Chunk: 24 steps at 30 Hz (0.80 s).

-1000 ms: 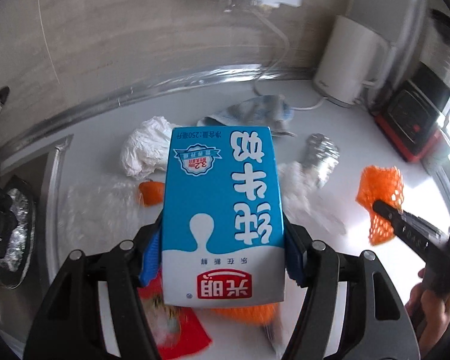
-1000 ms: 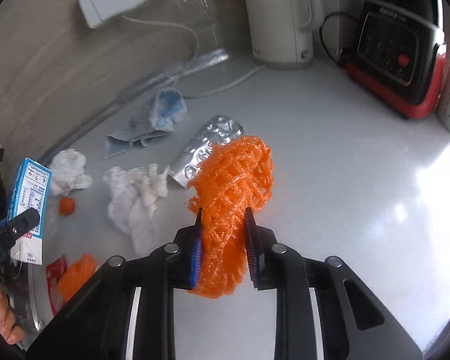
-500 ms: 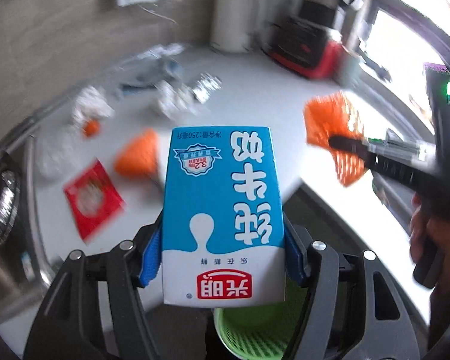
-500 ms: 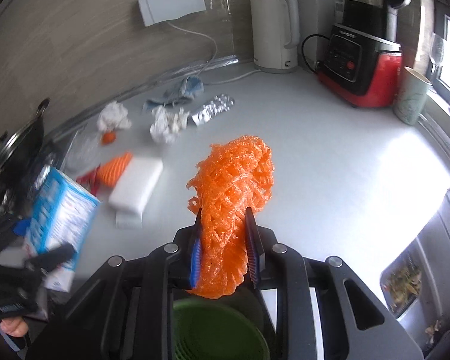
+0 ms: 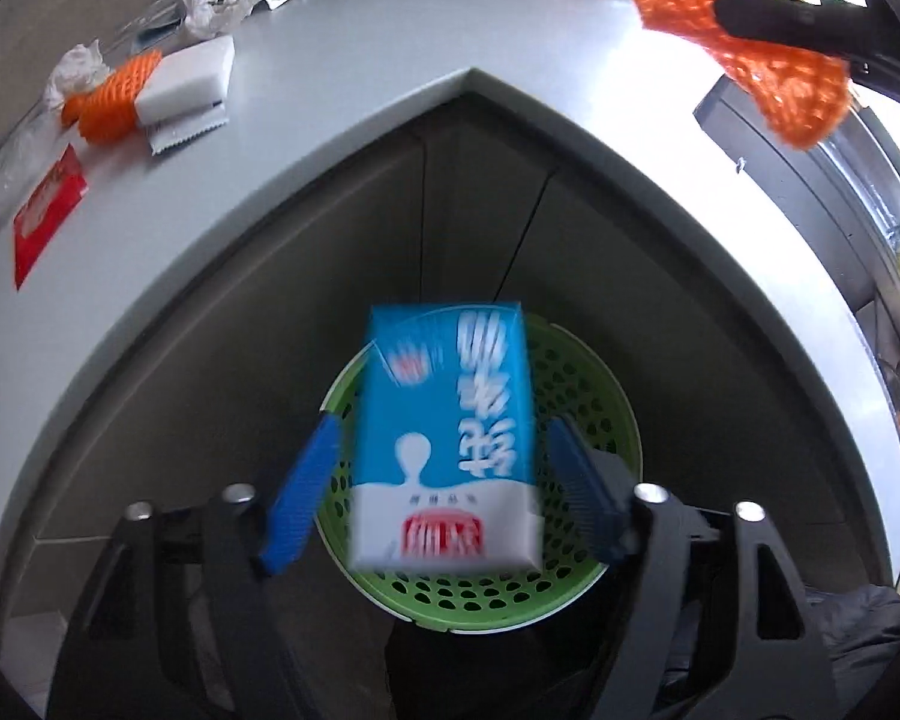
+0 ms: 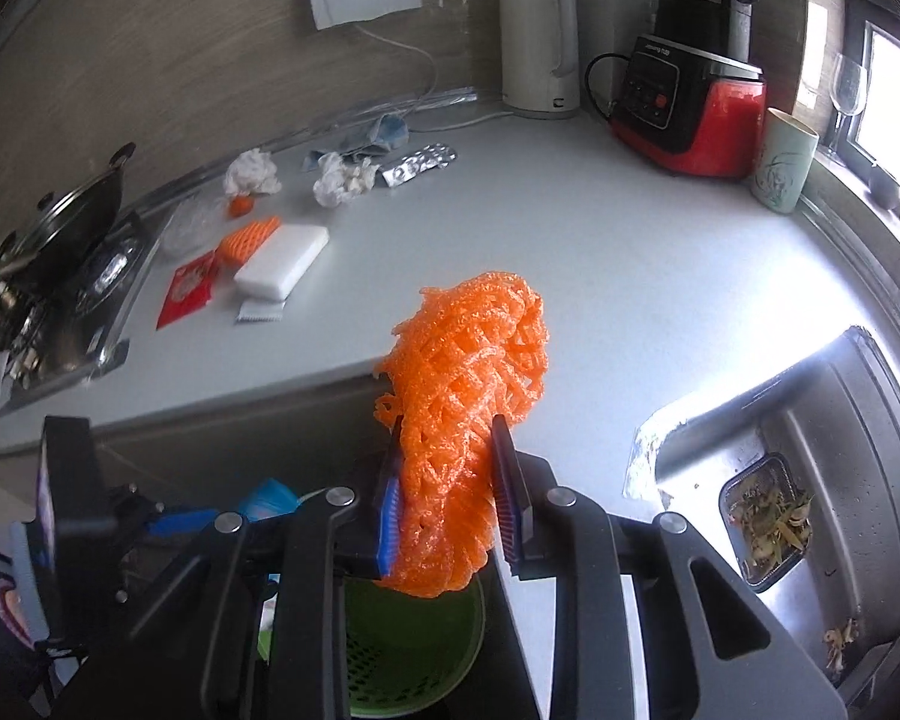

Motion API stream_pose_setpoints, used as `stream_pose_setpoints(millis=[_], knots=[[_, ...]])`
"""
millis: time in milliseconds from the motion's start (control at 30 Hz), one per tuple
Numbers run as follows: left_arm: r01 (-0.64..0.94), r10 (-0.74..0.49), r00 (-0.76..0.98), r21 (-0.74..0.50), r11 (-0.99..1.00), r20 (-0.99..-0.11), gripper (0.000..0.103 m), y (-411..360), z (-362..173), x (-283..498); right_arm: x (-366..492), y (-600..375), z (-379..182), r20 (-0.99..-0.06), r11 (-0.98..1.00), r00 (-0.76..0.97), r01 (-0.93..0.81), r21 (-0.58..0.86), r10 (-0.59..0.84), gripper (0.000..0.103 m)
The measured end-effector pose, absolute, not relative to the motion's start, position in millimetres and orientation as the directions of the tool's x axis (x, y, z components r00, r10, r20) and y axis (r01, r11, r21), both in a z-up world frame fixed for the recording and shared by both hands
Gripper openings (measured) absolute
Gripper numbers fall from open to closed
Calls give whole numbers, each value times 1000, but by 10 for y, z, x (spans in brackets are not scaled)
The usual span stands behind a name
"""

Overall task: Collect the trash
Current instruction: 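Drop the milk carton from the left tool while the right tool drops the orange net into the green bin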

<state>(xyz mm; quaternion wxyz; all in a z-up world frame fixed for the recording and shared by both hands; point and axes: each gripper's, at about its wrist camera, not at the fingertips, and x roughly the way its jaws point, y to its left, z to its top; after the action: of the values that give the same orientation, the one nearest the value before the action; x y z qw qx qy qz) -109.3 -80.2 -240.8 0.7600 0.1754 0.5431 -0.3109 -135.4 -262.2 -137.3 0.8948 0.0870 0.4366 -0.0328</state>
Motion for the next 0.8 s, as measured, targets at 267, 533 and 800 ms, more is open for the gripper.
stream_pose_setpoints(millis=[267, 533, 800], knots=[[606, -286, 269, -69, 793, -920, 81, -714, -2171, -1047, -1517, -2431, -1552, -810, 988, 579, 40, 148, 98, 29], [420, -250, 437, -50, 906, -864, 90, -244, -1549, -770, -1636, -2033, -1979, -866, 970, 441, -155, 186, 236, 33], [310, -193, 538, -20, 951, -821, 91, 87, -1170, -533, -1538, -1858, -2450, -909, 966, 340, -177, 189, 240, 74]])
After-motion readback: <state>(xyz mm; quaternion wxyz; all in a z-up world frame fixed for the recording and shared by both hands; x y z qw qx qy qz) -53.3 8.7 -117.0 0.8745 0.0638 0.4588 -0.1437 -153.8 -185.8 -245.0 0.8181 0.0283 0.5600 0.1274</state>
